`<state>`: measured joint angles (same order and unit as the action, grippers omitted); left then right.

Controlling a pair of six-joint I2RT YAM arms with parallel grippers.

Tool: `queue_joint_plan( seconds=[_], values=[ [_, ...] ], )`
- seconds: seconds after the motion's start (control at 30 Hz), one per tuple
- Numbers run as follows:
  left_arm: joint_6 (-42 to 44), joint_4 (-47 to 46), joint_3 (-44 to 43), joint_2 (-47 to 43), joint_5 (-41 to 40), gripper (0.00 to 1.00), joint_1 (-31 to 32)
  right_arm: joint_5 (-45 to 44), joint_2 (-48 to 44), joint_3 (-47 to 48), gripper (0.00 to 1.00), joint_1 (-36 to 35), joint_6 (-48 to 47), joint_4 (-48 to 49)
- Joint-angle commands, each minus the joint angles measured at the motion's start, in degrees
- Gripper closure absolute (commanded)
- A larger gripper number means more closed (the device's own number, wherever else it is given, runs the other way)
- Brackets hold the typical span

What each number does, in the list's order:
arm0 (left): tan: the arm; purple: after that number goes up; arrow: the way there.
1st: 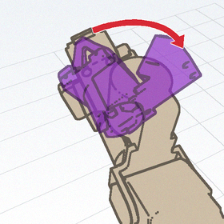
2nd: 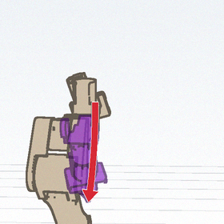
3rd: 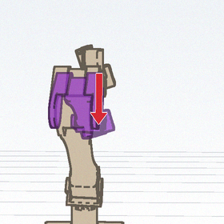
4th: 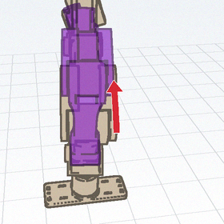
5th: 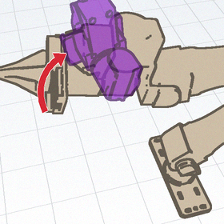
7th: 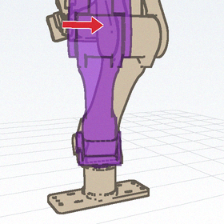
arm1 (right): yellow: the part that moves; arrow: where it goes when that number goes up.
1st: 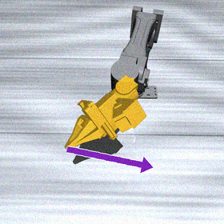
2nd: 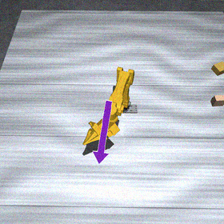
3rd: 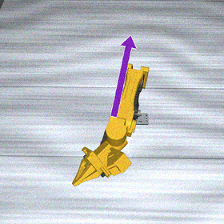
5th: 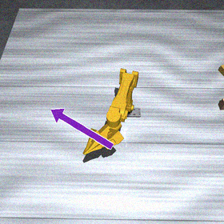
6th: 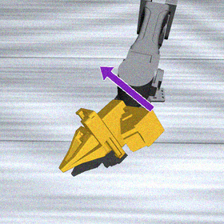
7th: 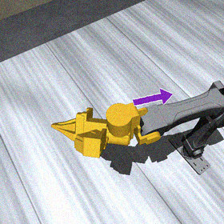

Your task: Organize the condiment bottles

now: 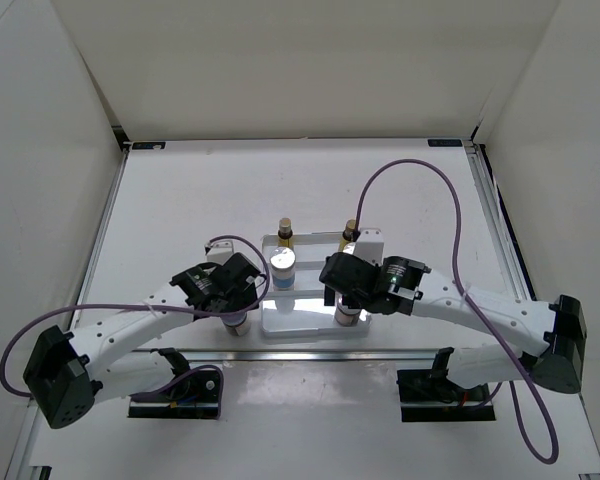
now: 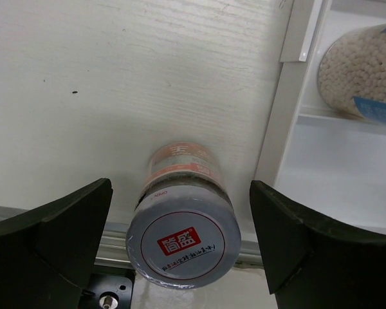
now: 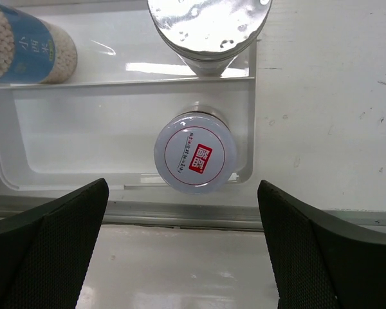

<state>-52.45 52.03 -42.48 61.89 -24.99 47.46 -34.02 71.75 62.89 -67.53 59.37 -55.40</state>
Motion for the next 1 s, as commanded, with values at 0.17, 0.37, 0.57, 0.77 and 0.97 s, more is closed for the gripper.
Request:
queue_joint_plan(
  seconds=[0.17,0.37,0.57,0.77,0.97],
  values=[
    [-0.5,-1.1,-0.1,-0.6,2.1,0.32,-0.2,-3.9,-2.7,1.9,0.0,-0.2,0.2,-3.6],
    [2.3,0.2,-4.4,-4.1,3.2,0.77,-0.2,-5.1,-4.4,2.4,0.0,-0.2,0.2,-4.6],
    [4.3,1.2,-12.2,-4.9,4.5,0.89,1.1,-5.7,-6.1,2.4,0.0,-0.2,0.2,-5.8],
    [3.8,1.8,-17.3,-1.4,2.8,0.89,3.7,-5.7,-6.6,1.9,0.0,-0.2,0.7,-5.8],
    [3.2,0.0,-19.5,5.4,2.8,0.88,6.1,-5.7,-7.2,1.4,0.0,-0.2,1.3,-6.3]
  ],
)
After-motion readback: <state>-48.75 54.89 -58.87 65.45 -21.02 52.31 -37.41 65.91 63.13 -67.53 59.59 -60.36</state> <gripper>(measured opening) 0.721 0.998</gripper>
